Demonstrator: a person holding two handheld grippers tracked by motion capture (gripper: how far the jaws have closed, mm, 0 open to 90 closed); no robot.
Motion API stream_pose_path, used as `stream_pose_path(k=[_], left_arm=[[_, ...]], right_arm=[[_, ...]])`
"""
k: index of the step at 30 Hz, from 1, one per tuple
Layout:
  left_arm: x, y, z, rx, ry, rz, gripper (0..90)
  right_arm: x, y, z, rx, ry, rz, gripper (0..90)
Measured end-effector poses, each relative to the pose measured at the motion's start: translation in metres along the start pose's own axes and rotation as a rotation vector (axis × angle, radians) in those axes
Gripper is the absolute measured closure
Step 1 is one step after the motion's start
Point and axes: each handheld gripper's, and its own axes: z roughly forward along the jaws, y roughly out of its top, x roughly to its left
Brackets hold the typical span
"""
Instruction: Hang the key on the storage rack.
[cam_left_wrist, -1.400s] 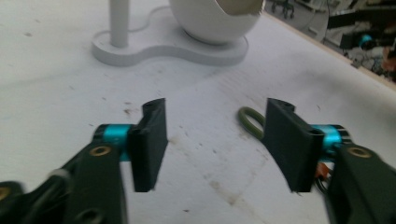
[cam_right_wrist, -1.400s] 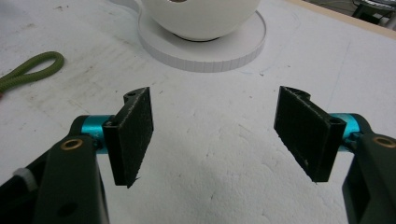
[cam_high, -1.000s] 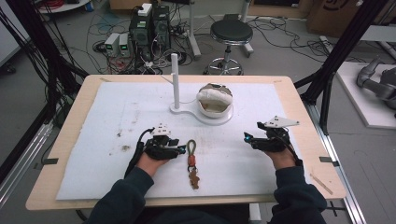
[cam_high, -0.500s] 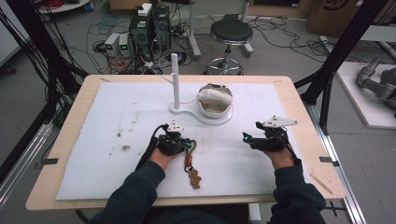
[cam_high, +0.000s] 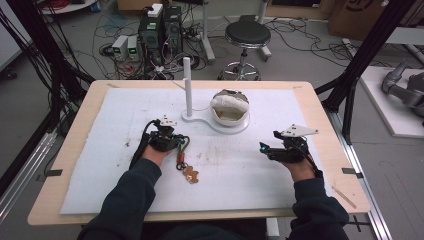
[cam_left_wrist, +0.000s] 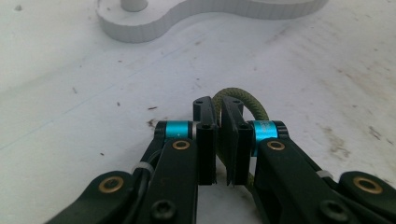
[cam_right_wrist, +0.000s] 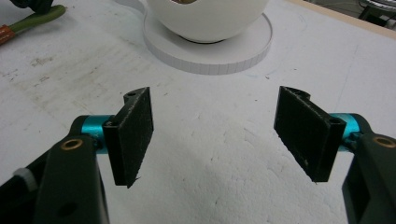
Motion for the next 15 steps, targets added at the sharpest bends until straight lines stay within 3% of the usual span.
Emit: stream_pose_path(k=[2,3,4,7,9,12,15], left_arm=[[-0.001,0.000,0.000,0.001,0.019,-0.019,77.3],[-0.002,0.000,-0.001,0.007,0.026,-0.034,65.9],[-0.004,0.000,-0.003,0.003,0.033,-0.050,60.5],[-0.010,-0.003,-0.011,0.021,0.033,-0.051,52.3],[-0.015,-0.010,-0.019,-0.015,0.029,-0.079,51.1],[-0.019,-0.022,-0.023,-0.009,0.028,-0.097,51.1],[-0.023,-0.031,-0.027,-0.034,0.008,-0.136,51.0]], right_arm=[[0.000,0.000,0.001,0.003,0.001,-0.002,28.7],[0.000,0.000,0.001,0.005,0.003,-0.002,28.7],[0.000,0.000,0.002,0.005,0.005,-0.008,28.8],[0.000,0.000,0.002,0.006,0.006,-0.007,28.8],[0.000,0.000,0.001,0.006,0.004,-0.007,28.8],[0.000,0.000,0.001,0.005,0.003,-0.008,28.7],[0.002,0.000,0.001,0.003,0.004,-0.008,28.7]])
